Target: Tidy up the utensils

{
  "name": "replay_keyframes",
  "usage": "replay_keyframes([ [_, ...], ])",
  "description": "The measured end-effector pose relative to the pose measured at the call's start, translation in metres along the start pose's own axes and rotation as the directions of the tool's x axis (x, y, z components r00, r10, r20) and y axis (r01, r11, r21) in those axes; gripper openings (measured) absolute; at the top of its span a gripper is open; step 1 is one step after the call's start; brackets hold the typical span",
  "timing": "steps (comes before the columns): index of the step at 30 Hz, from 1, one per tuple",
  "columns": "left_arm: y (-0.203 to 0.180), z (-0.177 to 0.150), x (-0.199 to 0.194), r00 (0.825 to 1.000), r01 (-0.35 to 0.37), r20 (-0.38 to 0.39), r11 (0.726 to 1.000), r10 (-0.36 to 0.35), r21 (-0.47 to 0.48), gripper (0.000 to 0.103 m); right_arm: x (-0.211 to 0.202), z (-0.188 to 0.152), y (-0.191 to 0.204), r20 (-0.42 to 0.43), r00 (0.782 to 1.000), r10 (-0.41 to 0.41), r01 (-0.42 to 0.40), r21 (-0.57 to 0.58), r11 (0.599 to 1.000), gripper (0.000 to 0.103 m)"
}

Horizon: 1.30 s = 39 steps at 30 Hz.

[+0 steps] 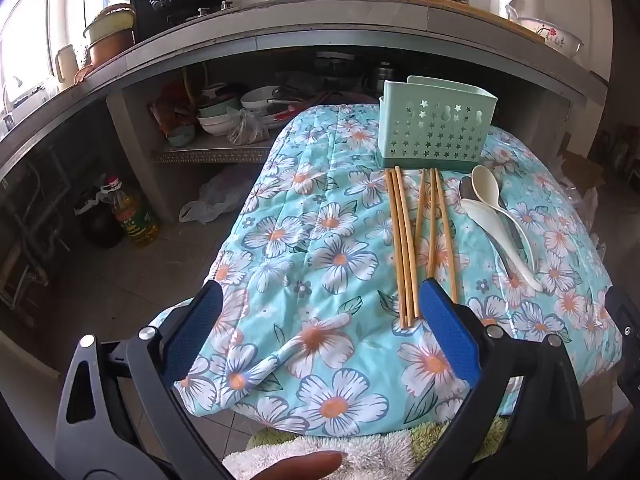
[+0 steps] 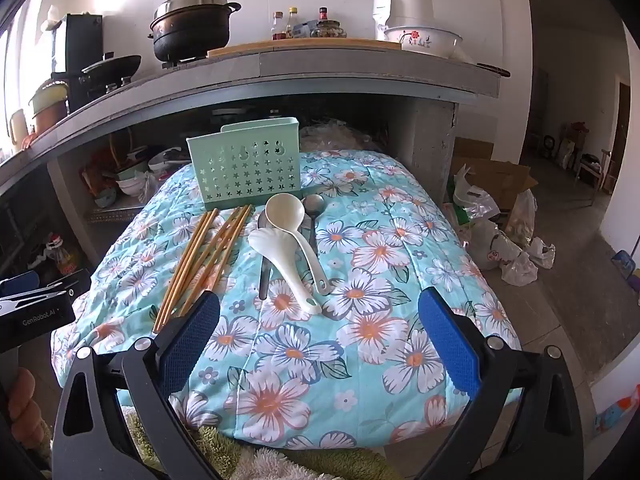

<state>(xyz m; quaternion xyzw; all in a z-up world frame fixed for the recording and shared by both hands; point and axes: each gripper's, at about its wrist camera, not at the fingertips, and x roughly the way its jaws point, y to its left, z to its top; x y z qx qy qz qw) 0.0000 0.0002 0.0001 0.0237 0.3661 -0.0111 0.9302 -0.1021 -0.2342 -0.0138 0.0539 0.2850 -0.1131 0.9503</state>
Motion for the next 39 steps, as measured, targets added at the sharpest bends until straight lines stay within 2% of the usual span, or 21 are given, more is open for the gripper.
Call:
replay_keyframes([
  [39,-0.0001,0.0000,0.0007,1.000,-0.002,-0.014,1.000,0.002,0.002,0.095,-0.0009,-0.0005,0.0014,0.001,1.000,-0.002,0.002,-0.003,1.000,0.097],
])
